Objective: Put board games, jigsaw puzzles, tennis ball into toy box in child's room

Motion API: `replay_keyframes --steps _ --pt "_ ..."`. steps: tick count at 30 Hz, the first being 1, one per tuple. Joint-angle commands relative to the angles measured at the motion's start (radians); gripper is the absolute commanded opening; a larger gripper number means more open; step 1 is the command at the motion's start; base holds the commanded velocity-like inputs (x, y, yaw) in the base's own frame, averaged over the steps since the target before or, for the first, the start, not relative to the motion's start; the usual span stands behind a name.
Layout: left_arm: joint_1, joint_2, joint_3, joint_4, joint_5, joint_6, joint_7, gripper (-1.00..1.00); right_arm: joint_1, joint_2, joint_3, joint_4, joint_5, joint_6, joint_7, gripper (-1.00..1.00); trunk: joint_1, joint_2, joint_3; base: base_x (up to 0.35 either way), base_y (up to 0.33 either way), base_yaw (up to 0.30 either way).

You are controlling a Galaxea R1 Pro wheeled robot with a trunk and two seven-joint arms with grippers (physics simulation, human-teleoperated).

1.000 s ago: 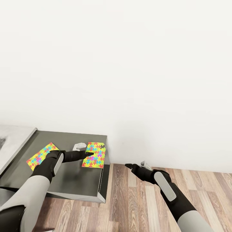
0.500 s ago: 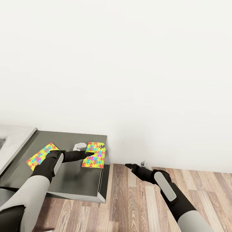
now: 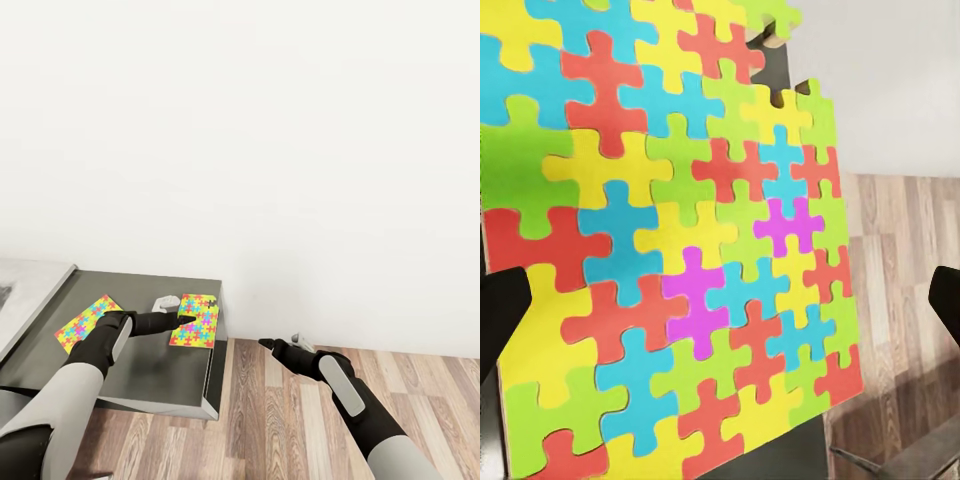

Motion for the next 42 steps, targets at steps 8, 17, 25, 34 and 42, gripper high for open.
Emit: replay_keyframes --steps 8,17,25,34,42 --pt "-0.001 -0.002 0.003 -0.001 -0.009 0.009 0.013 1.00 -0.001 -0.001 0.003 -0.001 -0.009 0.001 -0.007 1.00 0.001 -0.002 -0.002 0.000 0.000 0.000" --pt "-0.001 -0.002 0.003 -0.001 -0.009 0.010 0.059 1.00 -0.001 -0.001 0.003 -0.001 -0.009 0.001 -0.007 1.00 0.001 -0.002 -0.002 0.000 0.000 0.000" --pt "-0.001 -0.002 0.003 -0.001 -0.009 0.010 0.069 1.00 -0.001 -0.002 0.001 -0.001 -0.009 0.001 -0.007 1.00 0.001 -0.002 -0.002 0.000 0.000 0.000" --pt "-0.001 -0.002 0.003 -0.001 -0.009 0.010 0.070 1.00 -0.001 -0.002 0.001 -0.001 -0.009 0.002 -0.007 1.00 0.001 -0.002 -0.002 0.000 0.000 0.000" --pt "-0.001 -0.002 0.003 -0.001 -0.009 0.010 0.070 1.00 -0.001 -0.003 0.000 -0.001 -0.009 0.002 -0.007 1.00 0.001 -0.002 -0.002 0.000 0.000 0.000"
